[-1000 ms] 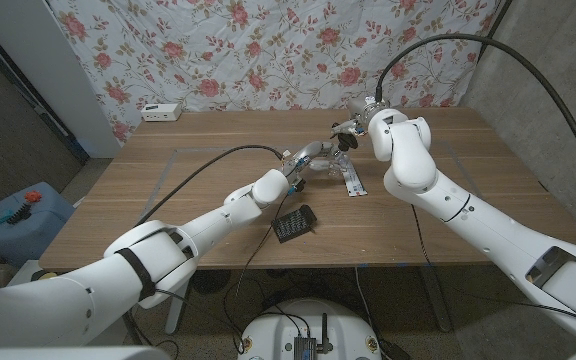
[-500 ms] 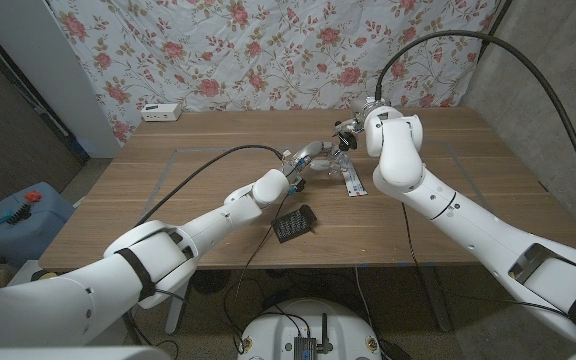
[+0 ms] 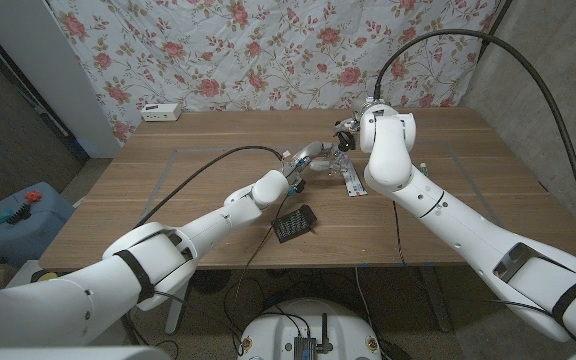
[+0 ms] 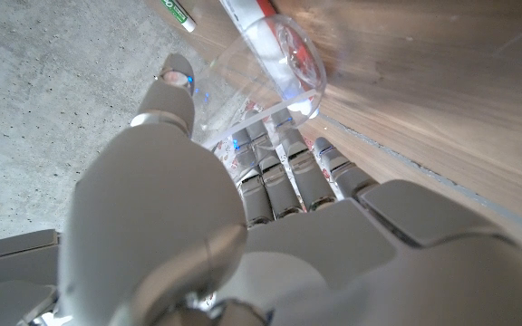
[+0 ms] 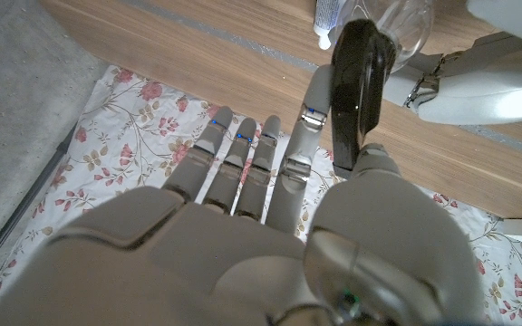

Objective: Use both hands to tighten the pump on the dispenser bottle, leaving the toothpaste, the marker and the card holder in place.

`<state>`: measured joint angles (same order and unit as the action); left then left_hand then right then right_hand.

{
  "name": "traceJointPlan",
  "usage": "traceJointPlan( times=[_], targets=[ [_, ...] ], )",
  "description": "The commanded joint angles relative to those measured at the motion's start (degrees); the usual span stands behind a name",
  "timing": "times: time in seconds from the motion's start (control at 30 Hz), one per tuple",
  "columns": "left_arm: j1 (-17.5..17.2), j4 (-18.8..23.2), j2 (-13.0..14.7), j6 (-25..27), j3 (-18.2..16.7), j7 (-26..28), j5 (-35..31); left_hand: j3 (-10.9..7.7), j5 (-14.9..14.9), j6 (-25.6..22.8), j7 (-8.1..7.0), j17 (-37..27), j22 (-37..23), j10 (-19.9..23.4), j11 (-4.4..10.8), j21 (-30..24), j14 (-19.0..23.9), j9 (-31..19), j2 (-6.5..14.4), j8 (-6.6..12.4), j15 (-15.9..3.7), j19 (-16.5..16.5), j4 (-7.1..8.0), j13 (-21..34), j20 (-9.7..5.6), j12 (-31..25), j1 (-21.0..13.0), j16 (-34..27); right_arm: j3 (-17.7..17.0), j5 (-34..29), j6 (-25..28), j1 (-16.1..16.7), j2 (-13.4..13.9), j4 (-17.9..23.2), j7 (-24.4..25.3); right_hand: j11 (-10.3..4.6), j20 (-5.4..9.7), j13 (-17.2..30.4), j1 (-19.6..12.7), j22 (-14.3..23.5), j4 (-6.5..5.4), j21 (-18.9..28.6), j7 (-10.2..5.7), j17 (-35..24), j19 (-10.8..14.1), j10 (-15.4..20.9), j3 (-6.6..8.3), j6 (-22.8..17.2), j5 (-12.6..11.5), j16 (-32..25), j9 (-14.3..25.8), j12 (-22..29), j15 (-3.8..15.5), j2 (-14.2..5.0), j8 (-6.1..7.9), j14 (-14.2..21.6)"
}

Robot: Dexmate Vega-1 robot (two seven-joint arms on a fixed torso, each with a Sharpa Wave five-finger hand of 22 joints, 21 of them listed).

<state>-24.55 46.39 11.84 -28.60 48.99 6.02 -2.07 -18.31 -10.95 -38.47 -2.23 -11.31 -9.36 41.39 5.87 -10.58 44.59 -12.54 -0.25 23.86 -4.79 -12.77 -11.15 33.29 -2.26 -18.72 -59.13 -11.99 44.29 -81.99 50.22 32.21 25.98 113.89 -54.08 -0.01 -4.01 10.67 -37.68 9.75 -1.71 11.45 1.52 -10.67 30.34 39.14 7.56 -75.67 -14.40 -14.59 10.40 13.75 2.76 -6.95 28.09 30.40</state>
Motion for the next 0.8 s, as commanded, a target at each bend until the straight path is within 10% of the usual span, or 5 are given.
traceJointPlan(
  times=[0.03, 0.4, 0.8],
  targets=[
    [-0.4, 0.5, 0.4, 0.3, -0.3, 0.1, 0.0, -2.80, -0.4, -7.4, -1.84, -0.3, -0.2, 2.7, 2.41, 0.0, 0.5, -0.1, 6.9, 0.20, -4.66, -0.3, 2.37, 0.2, -3.19, -0.3, 3.1, -0.1, -1.9, -1.5, -0.8, 1.8, -1.5, 0.5, 0.6, 0.06, -0.36, 0.0, -0.6, 0.1, 0.49, -0.1, -5.76, 0.0, 0.4, 0.6, 0.37, -6.4, 0.3, 0.2, 0.3, -0.3, 0.51, -0.35, 0.94, 0.7],
    [-0.7, 1.1, 0.6, 0.5, -0.4, 0.1, 0.0, -2.81, -0.4, -7.4, -1.94, -0.3, -0.2, 2.7, 2.38, 0.0, 0.5, -0.1, 6.9, 0.18, -4.69, -0.2, 2.43, 0.2, -3.18, -0.2, 3.2, -0.1, -2.9, -1.5, -2.4, 2.7, -1.3, 1.5, 0.7, 1.14, -0.84, 0.0, 1.7, 0.1, -0.38, -0.2, -4.79, -0.4, 0.6, -0.1, -1.14, -5.7, 1.2, 0.8, -0.1, -1.3, -0.55, 1.00, 1.65, 0.6],
    [-1.0, 1.8, 0.9, 0.7, -0.5, 0.2, -0.1, -2.86, -0.4, -7.2, -1.75, -0.3, -0.2, 2.6, 2.38, 0.0, 0.5, -0.2, 7.0, 0.12, -4.59, -0.2, 2.47, 0.2, -3.11, -0.1, 3.3, 0.0, -3.6, -1.8, -5.5, 2.3, -0.6, 2.5, -2.6, 2.29, -2.18, 0.3, 8.2, 0.1, -2.80, -0.8, -5.59, -1.1, -1.5, -5.0, -5.99, 4.8, 0.4, 3.0, 0.0, -3.1, -3.54, 5.33, -4.89, -3.8]
  ],
)
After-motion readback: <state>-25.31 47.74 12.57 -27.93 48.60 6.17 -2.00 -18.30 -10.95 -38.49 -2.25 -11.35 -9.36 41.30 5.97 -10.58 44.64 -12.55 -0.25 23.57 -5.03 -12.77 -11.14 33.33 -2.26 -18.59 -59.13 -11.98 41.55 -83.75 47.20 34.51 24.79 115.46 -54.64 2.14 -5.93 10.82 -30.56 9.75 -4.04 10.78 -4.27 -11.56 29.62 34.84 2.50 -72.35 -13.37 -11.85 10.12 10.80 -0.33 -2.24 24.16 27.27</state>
